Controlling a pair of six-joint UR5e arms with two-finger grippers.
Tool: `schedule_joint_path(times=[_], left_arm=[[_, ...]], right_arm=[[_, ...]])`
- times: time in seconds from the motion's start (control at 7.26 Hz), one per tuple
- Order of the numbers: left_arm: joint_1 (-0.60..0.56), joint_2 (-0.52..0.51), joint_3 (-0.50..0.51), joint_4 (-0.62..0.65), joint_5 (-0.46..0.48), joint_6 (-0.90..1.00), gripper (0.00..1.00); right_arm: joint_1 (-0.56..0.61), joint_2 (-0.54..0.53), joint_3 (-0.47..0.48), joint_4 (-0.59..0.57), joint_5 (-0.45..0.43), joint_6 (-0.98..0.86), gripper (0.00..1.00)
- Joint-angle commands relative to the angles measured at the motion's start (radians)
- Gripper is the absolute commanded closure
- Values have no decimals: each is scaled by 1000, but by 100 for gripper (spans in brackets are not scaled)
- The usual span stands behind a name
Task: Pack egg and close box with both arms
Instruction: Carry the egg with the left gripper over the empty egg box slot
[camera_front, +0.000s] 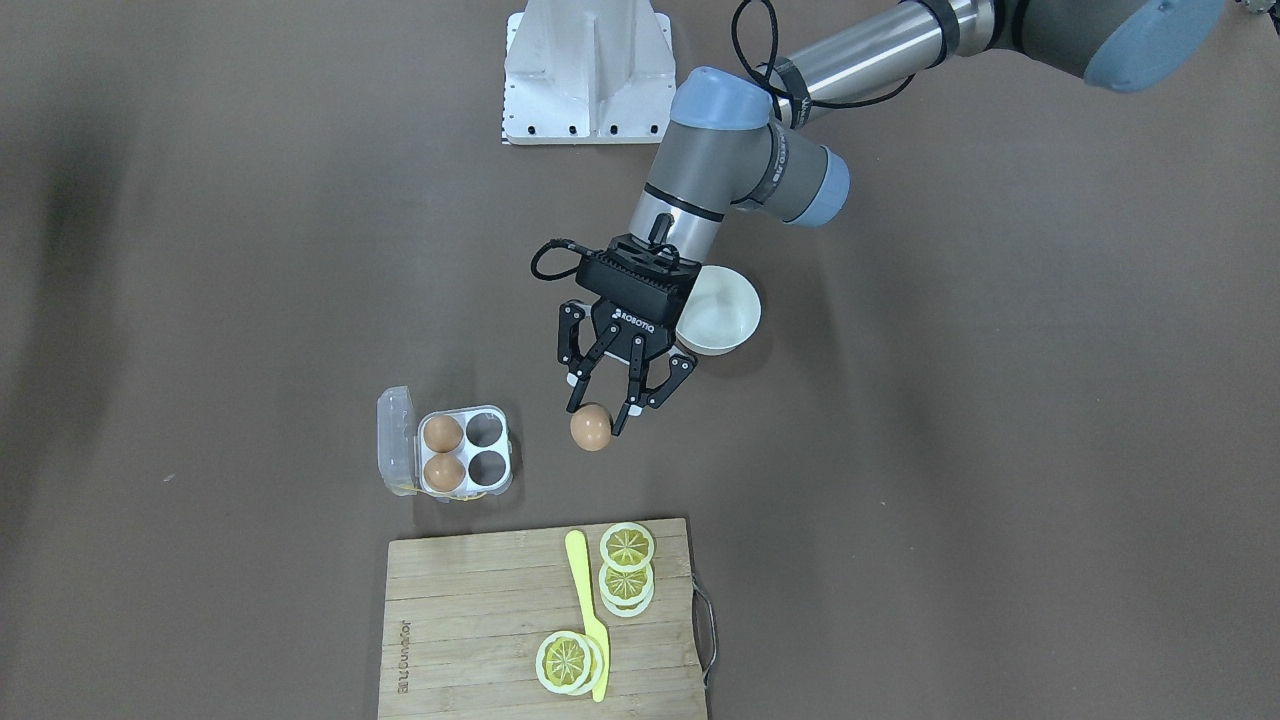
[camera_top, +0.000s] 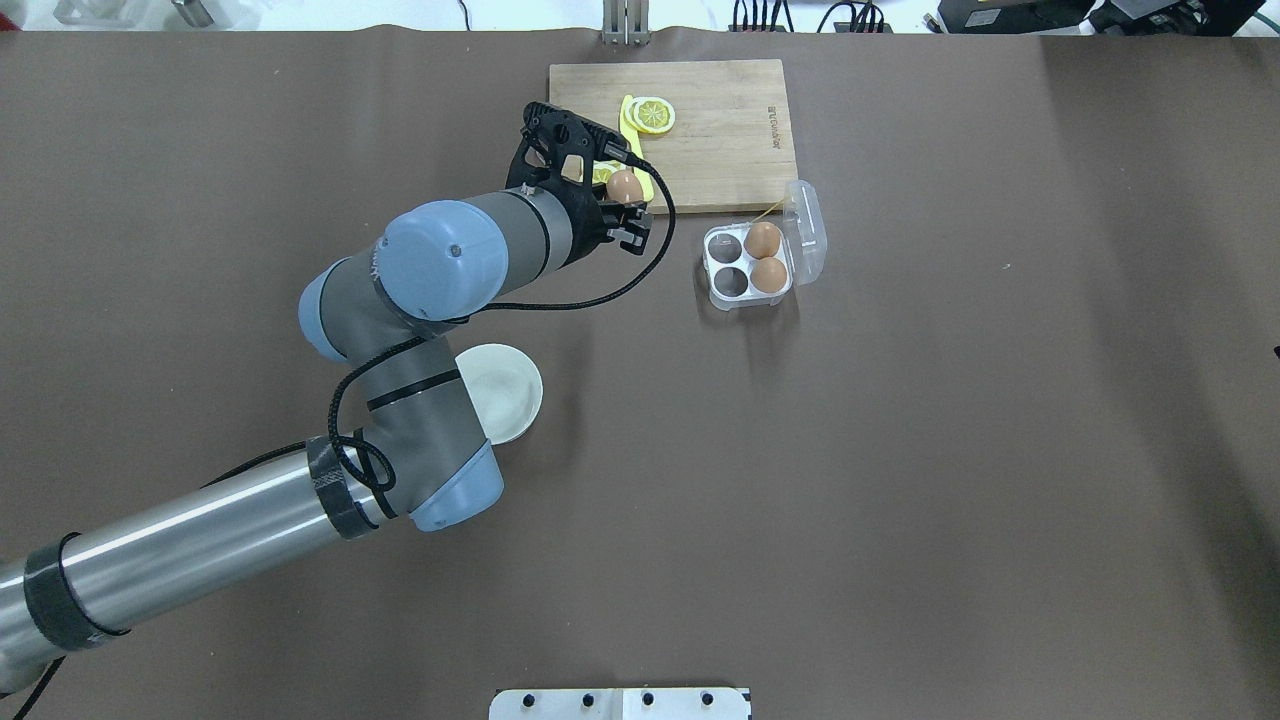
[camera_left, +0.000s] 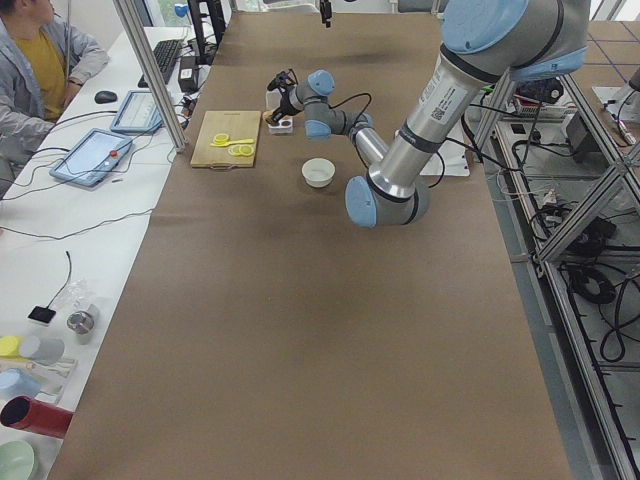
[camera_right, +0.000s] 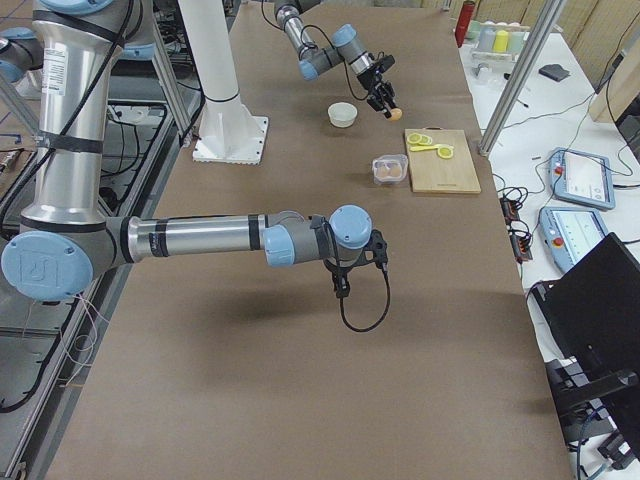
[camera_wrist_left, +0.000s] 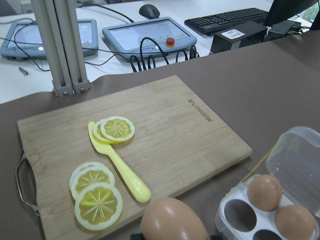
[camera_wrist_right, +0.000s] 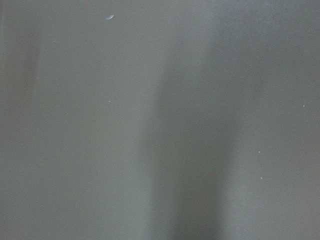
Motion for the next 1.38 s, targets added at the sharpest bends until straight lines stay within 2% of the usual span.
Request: schedule_joint_path(times=[0.0, 0.14, 0.41, 1.24], left_arm=[[76, -49, 37, -8, 165, 30, 100], [83, -80, 48, -23, 167, 28, 100], [115, -104, 199, -249, 221, 30, 100], [167, -176, 352, -279, 209, 39, 100]], right_arm=[[3, 3, 3, 0, 0, -1, 0], [3, 4, 0, 0, -3, -1, 0], [2, 12, -11, -2, 0, -1, 0], [2, 46, -14, -3, 3, 1, 0]])
